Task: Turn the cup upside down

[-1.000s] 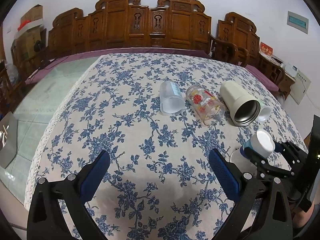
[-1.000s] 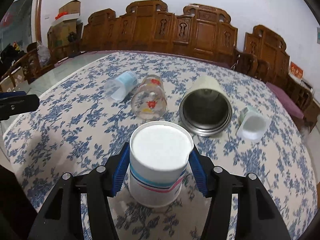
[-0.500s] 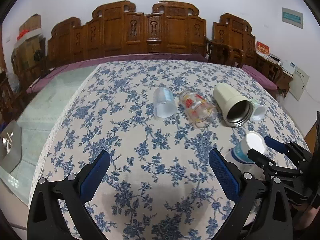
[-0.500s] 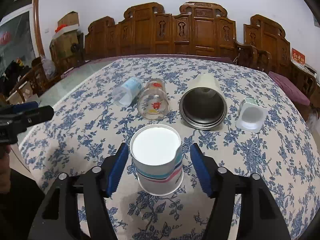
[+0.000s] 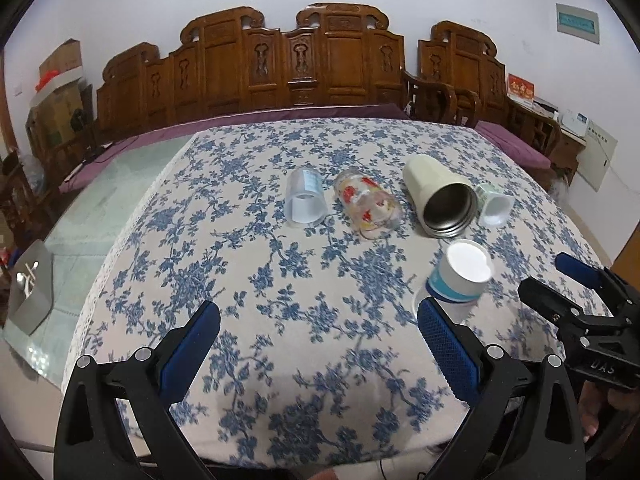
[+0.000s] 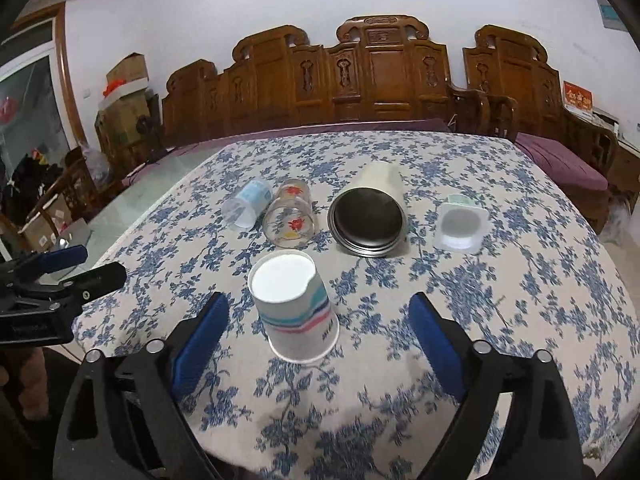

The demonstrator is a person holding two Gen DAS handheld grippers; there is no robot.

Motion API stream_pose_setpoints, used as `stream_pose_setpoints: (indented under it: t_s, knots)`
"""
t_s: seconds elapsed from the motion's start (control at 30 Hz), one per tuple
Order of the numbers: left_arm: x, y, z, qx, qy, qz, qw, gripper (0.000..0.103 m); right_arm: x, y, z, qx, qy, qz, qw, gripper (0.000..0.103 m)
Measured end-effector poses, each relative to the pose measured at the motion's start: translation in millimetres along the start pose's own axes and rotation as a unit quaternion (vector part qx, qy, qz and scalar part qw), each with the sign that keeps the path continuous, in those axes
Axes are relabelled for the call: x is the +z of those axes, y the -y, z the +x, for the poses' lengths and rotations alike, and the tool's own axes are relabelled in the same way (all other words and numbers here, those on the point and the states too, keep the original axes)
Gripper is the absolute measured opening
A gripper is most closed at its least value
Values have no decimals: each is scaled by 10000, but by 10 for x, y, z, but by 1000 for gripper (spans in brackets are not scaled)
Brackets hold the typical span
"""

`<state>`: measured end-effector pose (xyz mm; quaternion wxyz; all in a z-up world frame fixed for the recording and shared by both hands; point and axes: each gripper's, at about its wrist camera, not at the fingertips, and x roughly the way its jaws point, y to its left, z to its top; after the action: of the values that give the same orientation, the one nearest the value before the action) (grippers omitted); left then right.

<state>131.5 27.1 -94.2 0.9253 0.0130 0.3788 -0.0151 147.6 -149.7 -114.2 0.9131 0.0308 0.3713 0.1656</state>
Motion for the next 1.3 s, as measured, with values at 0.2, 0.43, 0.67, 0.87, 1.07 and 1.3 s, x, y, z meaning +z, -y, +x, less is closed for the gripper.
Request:
stream_pose_setpoints:
  t_s: [0.2,0.43,0.67,0.87,1.07,1.3]
  knots:
    - [-27,156,-310,23,300,-21,9995,95,-16,81,-415,-176,319,102,9993,100]
    - [-18,344,-795,92,951,74,9954,95,127,64,-1060,-242,933,75,9953,100]
    - [-1,412,-1157,113,1306,44,9914,95,197,-32,-1488,-287,1247,-25,9918,100]
    - [-12,403,-1312,135,1409,-16,9899,95,208,-104,-1599,-260,1328,-103,9907,100]
    - [-26,374,-1365,103,1452,-96,9893,95,196,-124,-1612,-246,1338,-100,9907,100]
    - [-33,386,-1398,114,1473,-66,9890,95,182,-136,-1603,-256,1331,-83,9907,100]
